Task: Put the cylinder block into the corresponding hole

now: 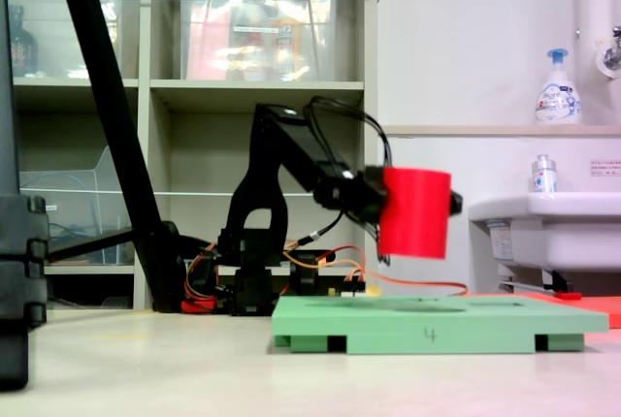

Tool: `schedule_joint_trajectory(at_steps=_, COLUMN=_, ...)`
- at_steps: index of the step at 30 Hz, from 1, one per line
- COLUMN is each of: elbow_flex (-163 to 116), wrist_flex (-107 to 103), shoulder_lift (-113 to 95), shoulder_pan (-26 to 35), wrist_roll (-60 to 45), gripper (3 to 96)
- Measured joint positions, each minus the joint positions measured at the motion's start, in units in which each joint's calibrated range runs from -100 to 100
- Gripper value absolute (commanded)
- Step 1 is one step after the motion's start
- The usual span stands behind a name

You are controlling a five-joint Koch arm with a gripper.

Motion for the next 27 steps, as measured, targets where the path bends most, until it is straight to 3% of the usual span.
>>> schedule_joint_trajectory(at_steps=7, elbow_flex=2.94, wrist_flex=0.00, shoulder_lift=9.30, shoulder_pan=0.68, wrist_roll=0.00, gripper=32.3)
schedule_joint_trajectory(at_steps=27, elbow_flex=6.57, wrist_flex=1.08, shoulder_lift=22.71, shoulder_pan=0.88, wrist_roll=-0.20, gripper=32.3)
